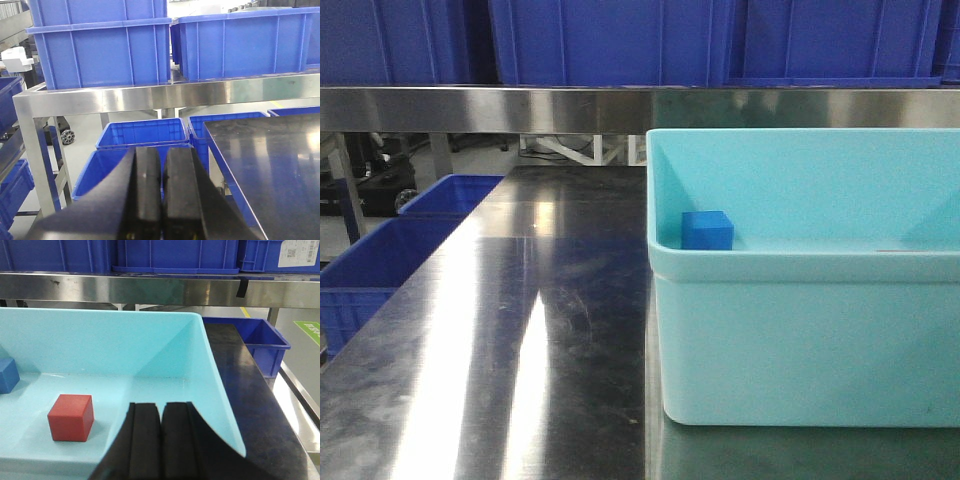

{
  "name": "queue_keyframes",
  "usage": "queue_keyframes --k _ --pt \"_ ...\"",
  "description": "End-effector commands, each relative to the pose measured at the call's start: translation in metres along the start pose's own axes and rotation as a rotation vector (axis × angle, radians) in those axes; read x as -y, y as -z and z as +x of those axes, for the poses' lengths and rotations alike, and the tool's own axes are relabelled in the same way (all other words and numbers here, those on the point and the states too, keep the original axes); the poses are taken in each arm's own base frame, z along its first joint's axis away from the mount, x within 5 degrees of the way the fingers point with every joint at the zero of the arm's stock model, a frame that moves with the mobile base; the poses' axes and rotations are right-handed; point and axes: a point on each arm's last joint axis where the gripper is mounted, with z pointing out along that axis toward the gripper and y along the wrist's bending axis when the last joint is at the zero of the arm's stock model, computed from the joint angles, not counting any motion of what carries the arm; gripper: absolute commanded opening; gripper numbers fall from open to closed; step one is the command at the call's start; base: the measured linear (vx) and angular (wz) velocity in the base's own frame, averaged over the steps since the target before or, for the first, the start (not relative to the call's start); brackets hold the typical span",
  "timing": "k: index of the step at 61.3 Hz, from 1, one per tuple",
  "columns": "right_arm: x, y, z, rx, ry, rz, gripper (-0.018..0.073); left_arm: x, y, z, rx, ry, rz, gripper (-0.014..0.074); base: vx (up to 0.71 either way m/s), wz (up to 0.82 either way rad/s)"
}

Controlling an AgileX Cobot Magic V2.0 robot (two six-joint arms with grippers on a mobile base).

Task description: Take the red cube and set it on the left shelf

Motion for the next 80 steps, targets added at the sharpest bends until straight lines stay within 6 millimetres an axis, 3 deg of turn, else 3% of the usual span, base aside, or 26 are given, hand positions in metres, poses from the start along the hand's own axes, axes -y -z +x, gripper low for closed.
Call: queue_keyframes --k 1,80 --pt "-0.0003 0.0036 -0.0173 0.132 0.016 0.001 0.0066 -0.0005 -0.0009 0.0005 0.053 0.005 -0.007 0.0106 0.0 0.0" --pt "-0.0006 0.0046 -0.0233 0.199 0.017 -0.002 0.0066 -0.0005 -0.0009 0.0005 0.053 0.005 -0.007 0.0106 0.0 0.0"
